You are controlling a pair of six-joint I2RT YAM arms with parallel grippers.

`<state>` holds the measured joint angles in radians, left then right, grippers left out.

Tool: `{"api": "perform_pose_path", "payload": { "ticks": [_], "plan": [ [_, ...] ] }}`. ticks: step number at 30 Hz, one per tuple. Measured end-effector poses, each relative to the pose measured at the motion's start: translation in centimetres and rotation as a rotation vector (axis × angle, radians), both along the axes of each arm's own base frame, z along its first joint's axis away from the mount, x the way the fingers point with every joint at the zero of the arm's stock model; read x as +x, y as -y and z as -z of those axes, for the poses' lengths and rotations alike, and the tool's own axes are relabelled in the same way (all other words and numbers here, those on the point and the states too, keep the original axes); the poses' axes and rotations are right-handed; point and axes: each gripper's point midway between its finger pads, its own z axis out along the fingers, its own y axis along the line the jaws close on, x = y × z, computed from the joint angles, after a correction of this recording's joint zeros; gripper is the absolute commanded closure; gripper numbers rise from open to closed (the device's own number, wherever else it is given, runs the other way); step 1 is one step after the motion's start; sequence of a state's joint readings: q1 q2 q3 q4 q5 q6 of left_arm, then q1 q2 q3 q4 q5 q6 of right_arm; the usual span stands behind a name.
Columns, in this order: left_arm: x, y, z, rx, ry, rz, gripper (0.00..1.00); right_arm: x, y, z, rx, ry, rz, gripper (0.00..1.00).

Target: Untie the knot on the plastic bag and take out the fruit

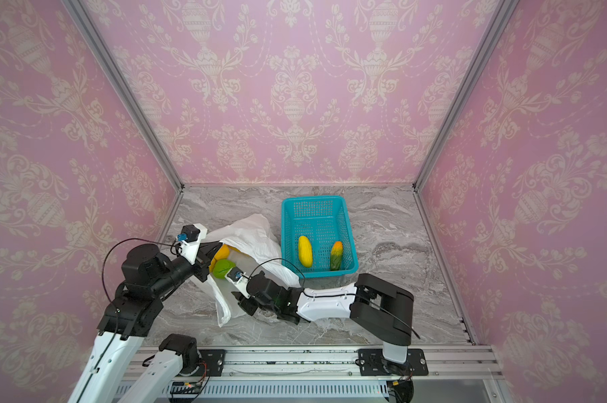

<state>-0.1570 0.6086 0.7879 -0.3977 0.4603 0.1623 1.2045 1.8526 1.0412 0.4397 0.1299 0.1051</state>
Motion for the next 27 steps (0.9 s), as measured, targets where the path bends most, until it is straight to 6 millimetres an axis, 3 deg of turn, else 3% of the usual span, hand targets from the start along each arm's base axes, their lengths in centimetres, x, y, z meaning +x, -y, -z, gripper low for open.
{"api": "perform_pose_path", "payload": {
  "ticks": [4, 9, 13, 17, 22, 27],
  "plan": [
    [0.0, 0.0, 0.0, 0.000, 0.000, 0.000, 1.00, 1.9, -2.3, 1.3, -0.010, -0.004, 0.022, 0.62],
    [0.0, -0.1, 0.0, 0.000, 0.000, -0.004, 1.00, 7.1, -5.5, 1.1, -0.026, 0.022, 0.084, 0.70],
    [0.0, -0.1, 0.0, -0.001, 0.000, -0.003, 1.00, 10.3, -8.0, 0.6, -0.032, 0.062, 0.092, 0.69],
    [0.0, -0.1, 0.0, -0.001, 0.000, -0.003, 1.00, 11.1, -8.8, 1.7, -0.068, 0.099, 0.086, 0.52],
    [0.0, -0.1, 0.0, -0.003, -0.001, -0.004, 1.00, 11.8, -9.8, 3.4, -0.137, 0.143, 0.067, 0.51],
    [0.0, -0.1, 0.0, -0.006, -0.003, -0.004, 1.00, 13.0, -11.0, 3.5, -0.160, 0.170, 0.040, 0.52]
  ]
}}
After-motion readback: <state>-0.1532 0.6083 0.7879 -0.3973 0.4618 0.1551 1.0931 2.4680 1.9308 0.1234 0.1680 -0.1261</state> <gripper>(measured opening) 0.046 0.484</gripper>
